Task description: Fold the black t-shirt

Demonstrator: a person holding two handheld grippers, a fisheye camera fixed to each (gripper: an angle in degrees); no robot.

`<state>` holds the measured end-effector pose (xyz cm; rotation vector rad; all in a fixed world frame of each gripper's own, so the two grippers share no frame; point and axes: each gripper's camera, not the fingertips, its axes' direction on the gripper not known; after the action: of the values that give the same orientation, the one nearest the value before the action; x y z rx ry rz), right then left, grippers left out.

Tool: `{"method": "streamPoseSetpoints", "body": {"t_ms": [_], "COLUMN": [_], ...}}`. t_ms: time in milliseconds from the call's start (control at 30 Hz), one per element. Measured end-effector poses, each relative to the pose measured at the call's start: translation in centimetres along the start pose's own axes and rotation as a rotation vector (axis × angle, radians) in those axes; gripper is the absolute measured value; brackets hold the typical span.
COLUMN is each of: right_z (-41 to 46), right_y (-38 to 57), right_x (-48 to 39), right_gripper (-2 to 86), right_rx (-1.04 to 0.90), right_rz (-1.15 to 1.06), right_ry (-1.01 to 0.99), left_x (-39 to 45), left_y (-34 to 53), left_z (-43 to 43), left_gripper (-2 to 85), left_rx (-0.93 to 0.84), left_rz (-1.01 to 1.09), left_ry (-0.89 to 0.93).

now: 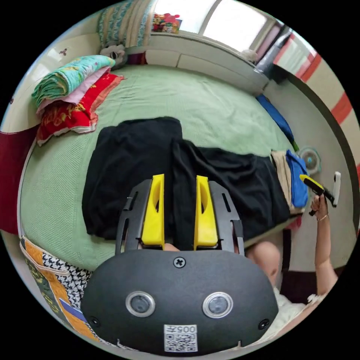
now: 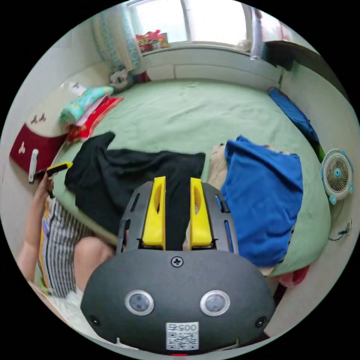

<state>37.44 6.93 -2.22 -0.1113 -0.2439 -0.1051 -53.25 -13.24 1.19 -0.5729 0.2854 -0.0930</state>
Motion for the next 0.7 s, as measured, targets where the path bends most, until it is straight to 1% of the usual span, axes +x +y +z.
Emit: {"method": "streamPoseSetpoints", "body": {"t_ms": [67,167,233,333,400,467,533,567,600,633,700], "right_z": [0.6,2.1,3.3,5.9,7.7,9.9,10.8,11.3,11.5,11.6,10.7], "right_y": [4.4,8.5,9.7,9.2,8.0,6.4,5.7,5.3,5.1,4.8,4.5], "right_x": [-0.3,-0.3,-0.3,0.3,1.1,1.9,2.1,2.1,2.1,2.0,1.1], "right_gripper": [7.6,8.4,8.8,10.2,11.9,11.6,8.2,4.7,4.3,3.7,2.9], "right_rx": [-0.056,-0.129,-0.145,-0.143,-0.145,-0.139,-0.100,-0.085,-0.085,-0.091,-0.073], "right_rz": [-0.032,-0.009,0.028,0.109,0.184,0.267,0.314,0.342,0.359,0.379,0.341], "right_ry": [-0.027,-0.083,-0.068,-0.048,-0.101,-0.228,-0.286,-0.280,-0.272,-0.264,-0.268], "left_x": [0.0,-0.3,-0.4,-0.3,0.1,0.8,1.8,2.1,2.6,2.9,3.4], "left_y": [2.3,4.9,5.2,3.8,2.6,1.4,0.2,-0.1,-0.7,-1.1,-1.8], "left_z": [1.1,3.3,5.2,7.3,8.7,10.0,11.1,11.3,11.3,10.8,9.2], "left_gripper": [14.5,16.5,17.8,19.7,20.1,19.1,11.0,8.3,5.2,4.6,4.1], "left_rx": [-0.037,-0.077,-0.104,-0.065,-0.062,-0.079,-0.111,-0.117,-0.115,-0.102,-0.058], "left_rz": [0.012,-0.024,-0.055,-0.094,-0.112,-0.135,-0.189,-0.184,-0.188,-0.181,-0.143], "left_ry": [0.046,0.088,0.095,0.164,0.205,0.168,0.039,0.059,0.086,0.080,0.086]}}
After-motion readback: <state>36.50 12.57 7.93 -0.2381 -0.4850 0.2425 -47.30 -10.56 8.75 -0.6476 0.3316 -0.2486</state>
